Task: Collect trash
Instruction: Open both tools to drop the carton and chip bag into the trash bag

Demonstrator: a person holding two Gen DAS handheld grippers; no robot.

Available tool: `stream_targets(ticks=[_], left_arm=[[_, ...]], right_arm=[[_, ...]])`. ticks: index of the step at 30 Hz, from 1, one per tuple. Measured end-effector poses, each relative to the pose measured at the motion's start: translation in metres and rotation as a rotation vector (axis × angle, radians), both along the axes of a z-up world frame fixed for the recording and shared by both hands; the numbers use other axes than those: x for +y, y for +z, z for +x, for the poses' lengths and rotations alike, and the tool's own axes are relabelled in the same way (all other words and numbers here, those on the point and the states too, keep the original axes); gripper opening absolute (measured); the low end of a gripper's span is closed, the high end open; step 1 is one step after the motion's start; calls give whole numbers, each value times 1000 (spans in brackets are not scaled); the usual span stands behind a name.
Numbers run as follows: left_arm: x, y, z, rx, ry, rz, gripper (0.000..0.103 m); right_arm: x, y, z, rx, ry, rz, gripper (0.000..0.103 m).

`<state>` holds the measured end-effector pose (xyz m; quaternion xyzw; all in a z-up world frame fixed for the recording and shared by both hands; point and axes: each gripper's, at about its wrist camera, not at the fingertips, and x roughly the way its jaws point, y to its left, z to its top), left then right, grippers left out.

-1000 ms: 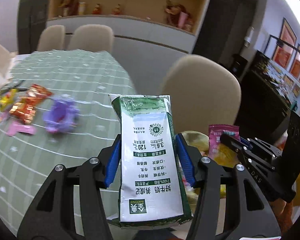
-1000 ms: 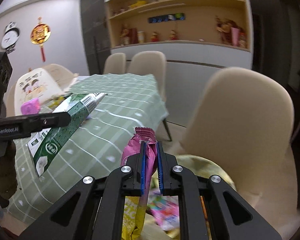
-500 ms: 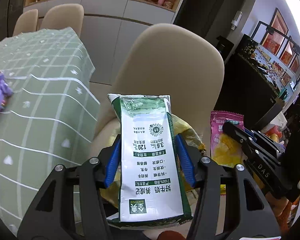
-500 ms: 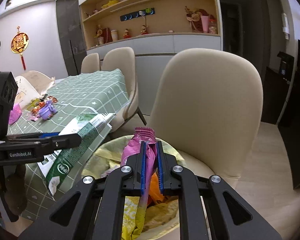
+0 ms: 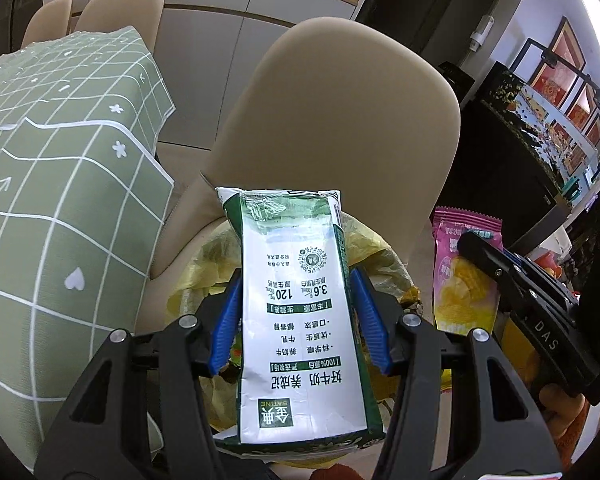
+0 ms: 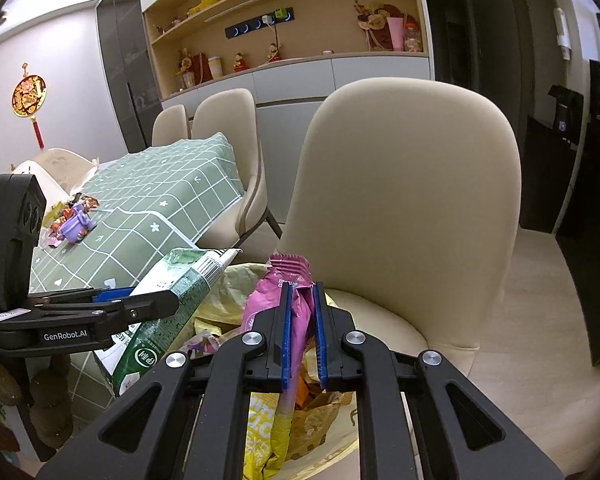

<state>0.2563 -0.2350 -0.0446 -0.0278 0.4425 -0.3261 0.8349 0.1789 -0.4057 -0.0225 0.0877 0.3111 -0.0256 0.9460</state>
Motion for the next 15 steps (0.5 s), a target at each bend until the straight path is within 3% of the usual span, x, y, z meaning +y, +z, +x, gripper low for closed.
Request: stream_targets(ticks=[9,15], left_arm=[[-10,-13,8,52,-26,-19,53],[6,0,9,51,-1,-40,53]], right_arm=[[-5,-6,7,13,-7,16,11],[-1,-11,18,25,12,26,11]])
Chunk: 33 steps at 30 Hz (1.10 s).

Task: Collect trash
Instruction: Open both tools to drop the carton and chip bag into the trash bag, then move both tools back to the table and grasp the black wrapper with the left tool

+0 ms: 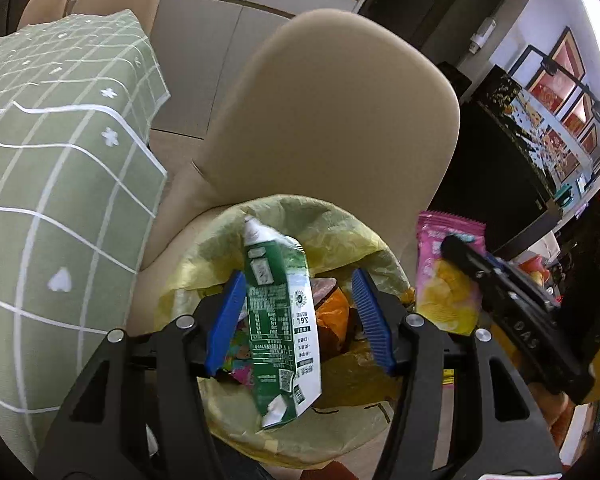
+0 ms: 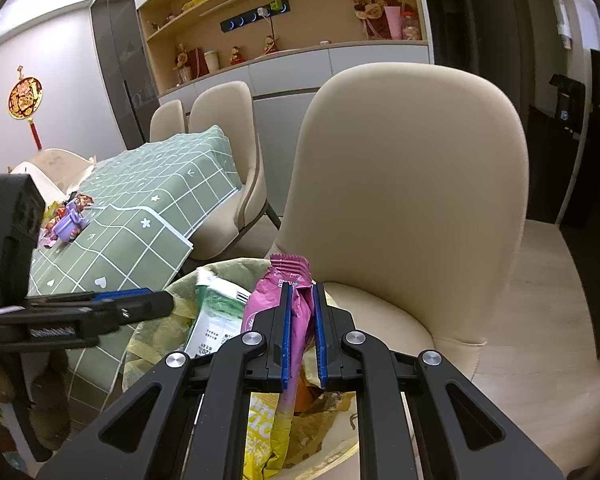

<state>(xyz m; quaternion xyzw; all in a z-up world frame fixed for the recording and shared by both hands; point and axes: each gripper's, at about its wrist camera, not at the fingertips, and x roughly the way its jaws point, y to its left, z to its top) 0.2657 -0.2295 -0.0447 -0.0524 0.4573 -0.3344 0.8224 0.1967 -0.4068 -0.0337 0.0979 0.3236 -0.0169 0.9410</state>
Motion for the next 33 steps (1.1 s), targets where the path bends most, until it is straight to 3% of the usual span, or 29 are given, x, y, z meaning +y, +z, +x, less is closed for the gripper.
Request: stream_targets(ticks=[9,17,21,28,31,33], left_arm=[[53,27,-8,-29,82,-10,53],[104,42,-15,-53,143,-10,54],[122,45,-18,-65,159,-8,54],[160,51,-19,-84,194,-5,59],[181,56,-18,-98,216,5,59],[198,58,-17,-104,241,7,60]], right_arm=[[57,-11,45,18,135,-60,11],[89,-69,74,260,212,-131,11],[92,-79,79,323,219,-138,11],[78,-63,72,276,139,-94,13],[74,-51,63,261,132,-73,18],[73,-43,57,243,121,-82,31]])
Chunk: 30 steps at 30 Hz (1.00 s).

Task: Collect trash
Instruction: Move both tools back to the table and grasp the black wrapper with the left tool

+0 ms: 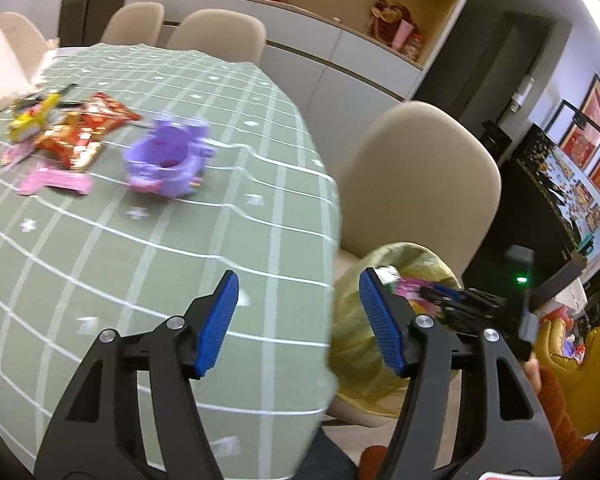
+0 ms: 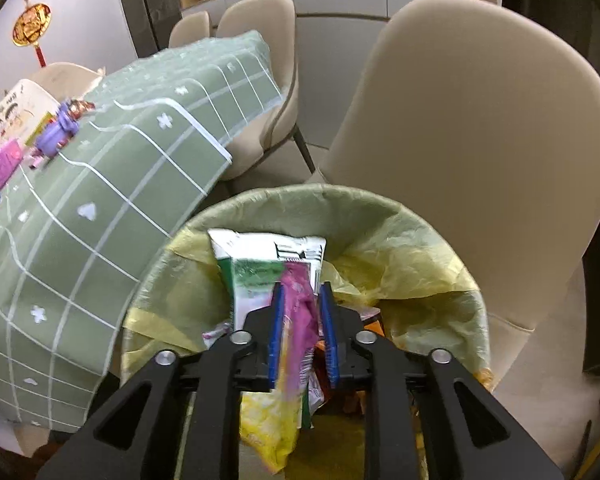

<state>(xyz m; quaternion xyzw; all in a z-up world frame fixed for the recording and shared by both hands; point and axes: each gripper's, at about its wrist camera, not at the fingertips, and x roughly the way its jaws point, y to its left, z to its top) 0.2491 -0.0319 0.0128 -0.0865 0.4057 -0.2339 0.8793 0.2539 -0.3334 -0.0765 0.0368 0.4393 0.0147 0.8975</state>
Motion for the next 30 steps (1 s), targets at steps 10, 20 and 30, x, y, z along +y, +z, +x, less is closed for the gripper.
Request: stream_targets(ticks=[10,20,30], left_arm=[[94,-3,11,-13,146,-5,60],[181,-4,33,-54,266,5,60],[250,14,104,-199,350,-18,63]], right_arm=[[40,55,-8,-110,54,-6,45],[143,88,25,-203,193,-10,45],[230,101,66,-262,284,2,45]])
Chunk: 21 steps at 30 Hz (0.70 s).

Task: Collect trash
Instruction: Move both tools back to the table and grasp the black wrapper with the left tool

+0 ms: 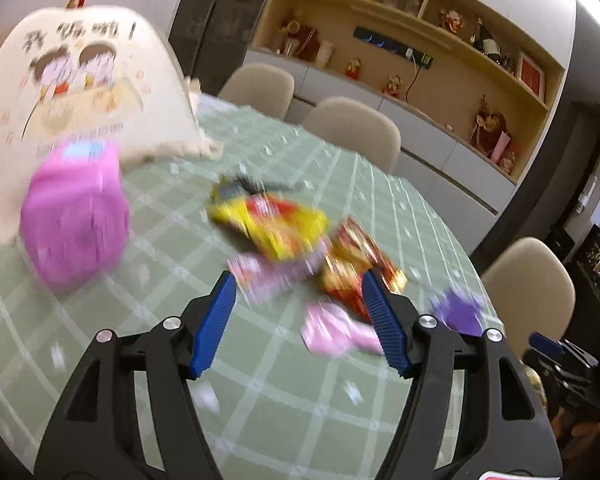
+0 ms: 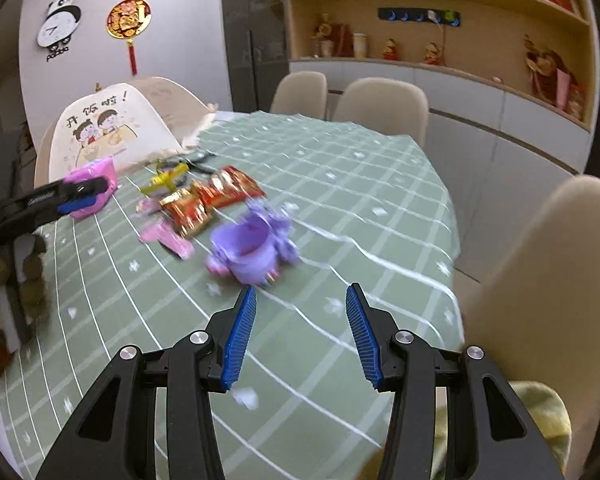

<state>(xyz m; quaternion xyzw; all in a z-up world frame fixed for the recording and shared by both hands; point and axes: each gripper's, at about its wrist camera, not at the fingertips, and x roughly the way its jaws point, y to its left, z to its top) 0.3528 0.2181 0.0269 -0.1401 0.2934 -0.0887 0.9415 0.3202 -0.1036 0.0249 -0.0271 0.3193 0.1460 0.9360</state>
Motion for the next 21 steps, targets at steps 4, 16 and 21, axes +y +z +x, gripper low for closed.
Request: stream_targets(ticks=[4,16,21], left_arm=[[4,10,50,-26,-15,111,63],[-15,-27,203,192,-37,319,63],[-9,-47,215,308,-49,258,48]], right_arm=[[19,0,13,-10,19,-13,45],[20,-13,47,28,15,1,45],[9,-20,57,47,2,14,45]])
